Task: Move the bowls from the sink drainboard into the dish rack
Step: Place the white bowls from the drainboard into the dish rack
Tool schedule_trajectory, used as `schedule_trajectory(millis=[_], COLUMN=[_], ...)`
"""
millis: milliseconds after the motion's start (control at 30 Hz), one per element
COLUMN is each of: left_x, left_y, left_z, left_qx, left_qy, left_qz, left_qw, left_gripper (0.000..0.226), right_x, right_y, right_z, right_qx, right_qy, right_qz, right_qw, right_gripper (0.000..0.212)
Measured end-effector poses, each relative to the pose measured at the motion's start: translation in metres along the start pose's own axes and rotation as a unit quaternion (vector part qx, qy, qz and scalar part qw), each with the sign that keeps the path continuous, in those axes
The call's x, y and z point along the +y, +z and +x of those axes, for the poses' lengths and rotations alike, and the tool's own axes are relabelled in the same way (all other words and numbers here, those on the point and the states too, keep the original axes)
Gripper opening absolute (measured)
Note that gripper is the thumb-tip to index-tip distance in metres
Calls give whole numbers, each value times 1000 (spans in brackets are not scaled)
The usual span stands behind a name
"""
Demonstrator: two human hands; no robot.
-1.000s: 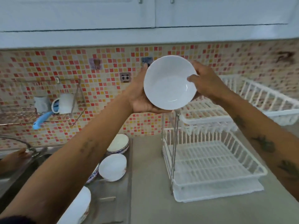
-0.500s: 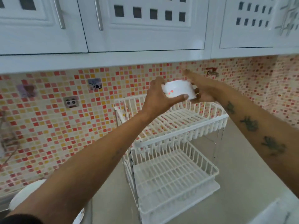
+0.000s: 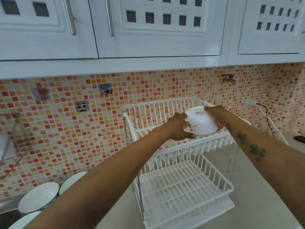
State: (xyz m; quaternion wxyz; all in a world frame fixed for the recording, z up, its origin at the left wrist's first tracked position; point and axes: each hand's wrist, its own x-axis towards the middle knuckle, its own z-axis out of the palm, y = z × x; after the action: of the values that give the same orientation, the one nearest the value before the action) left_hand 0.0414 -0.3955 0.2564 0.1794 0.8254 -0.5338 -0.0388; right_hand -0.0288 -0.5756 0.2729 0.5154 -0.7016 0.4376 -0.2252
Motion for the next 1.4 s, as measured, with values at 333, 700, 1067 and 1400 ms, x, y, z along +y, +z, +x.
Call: schedule_trajectory(millis=[333, 700, 1067, 1400], left_x=[-12, -26, -182, -289], left_y=[-1, -40, -81, 59], left_z=[-33, -82, -297, -503], left_qx=[-90, 109, 273, 382], left_qy=[-59, -28, -313, -640], left_qz=[4, -111, -109, -291], left_qw=[994, 987, 903, 600], left_gripper=[65, 41, 33, 49], right_x=[19, -49, -76, 137], right_y=[9, 54, 305, 504], right_z=[27, -67, -277, -369], right_qx=[8, 74, -309, -525], right_qy=[-47, -267, -449, -180], right_qz=[-123, -178, 70, -201], right_qw=[991, 944, 836, 807], right_gripper=[50, 53, 29, 41])
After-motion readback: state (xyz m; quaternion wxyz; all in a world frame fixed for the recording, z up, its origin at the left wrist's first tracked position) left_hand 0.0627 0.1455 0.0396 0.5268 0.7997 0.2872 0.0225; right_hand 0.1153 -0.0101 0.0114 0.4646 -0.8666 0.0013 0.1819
